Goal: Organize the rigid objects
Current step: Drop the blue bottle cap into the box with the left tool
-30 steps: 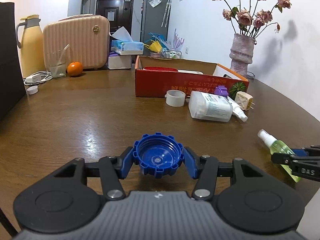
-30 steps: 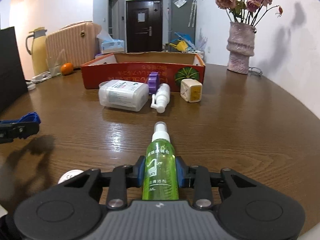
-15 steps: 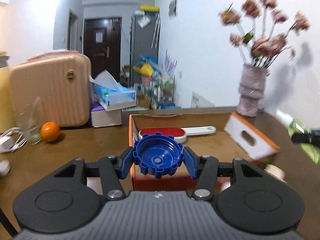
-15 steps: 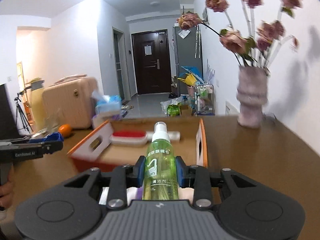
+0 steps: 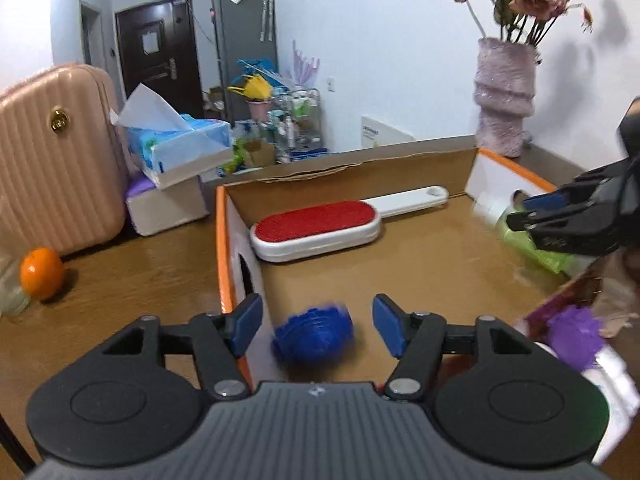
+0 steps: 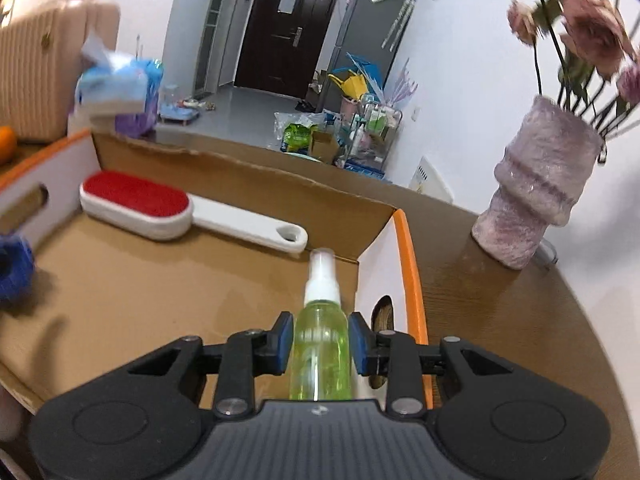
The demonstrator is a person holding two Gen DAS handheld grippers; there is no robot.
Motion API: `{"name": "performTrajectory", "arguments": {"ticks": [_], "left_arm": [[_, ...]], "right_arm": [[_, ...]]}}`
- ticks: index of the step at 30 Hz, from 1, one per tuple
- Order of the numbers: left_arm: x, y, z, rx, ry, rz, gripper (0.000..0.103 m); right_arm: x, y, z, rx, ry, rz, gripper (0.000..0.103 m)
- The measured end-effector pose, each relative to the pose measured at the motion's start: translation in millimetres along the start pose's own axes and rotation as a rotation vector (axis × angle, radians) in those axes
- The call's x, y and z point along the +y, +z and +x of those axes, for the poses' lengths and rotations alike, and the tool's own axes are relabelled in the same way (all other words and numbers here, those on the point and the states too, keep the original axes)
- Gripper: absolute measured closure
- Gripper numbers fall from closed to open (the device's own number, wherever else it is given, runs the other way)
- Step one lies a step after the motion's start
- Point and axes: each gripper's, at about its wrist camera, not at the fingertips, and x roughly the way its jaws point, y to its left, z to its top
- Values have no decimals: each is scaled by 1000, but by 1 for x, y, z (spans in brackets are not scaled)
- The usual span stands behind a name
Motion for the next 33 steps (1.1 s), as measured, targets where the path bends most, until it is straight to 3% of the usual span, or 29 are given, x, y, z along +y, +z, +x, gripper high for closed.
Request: {"name": "performTrajectory", "arguments": {"ticks": [3,8,11,13,15,18,20,25,27,29,33], "left_arm": [[-1,2,-9,-8,3,-10,35],[7,18,-44,-33,16,-84,33],[14,30,-74,-57,-13,-150,25],[18,34,-92,-59,-40,-190,23],[15,32,-112,-74,-16,-197,23],[4,23,-142,-120,2,-187,17],[-6,12,-163,-172,31,-176,14],[-32,-24,-210,-339,86,-145,1],[-41,-37,-221,-364,96,-147,0],[-47,-48,-228,-376,95,-150,0],[-58,-65,-241,-383,115,-155,0]], "right_arm": [[5,-2,-3,-11,-63,-61,81],[-12,2,-39,-32,-52,-43,81],[-25,10,-79,-79,-40,-33,79],[-33,14,-109,-109,14,-13,73],[-37,14,-132,-114,79,2,66],[-40,6,-165,-133,149,47,62],[-39,-5,-184,-156,178,70,51],[-27,-44,-228,-298,162,102,33],[-22,-63,-243,-380,172,114,18],[-16,-83,-255,-463,195,98,16],[-2,-104,-267,-467,164,65,16]]}}
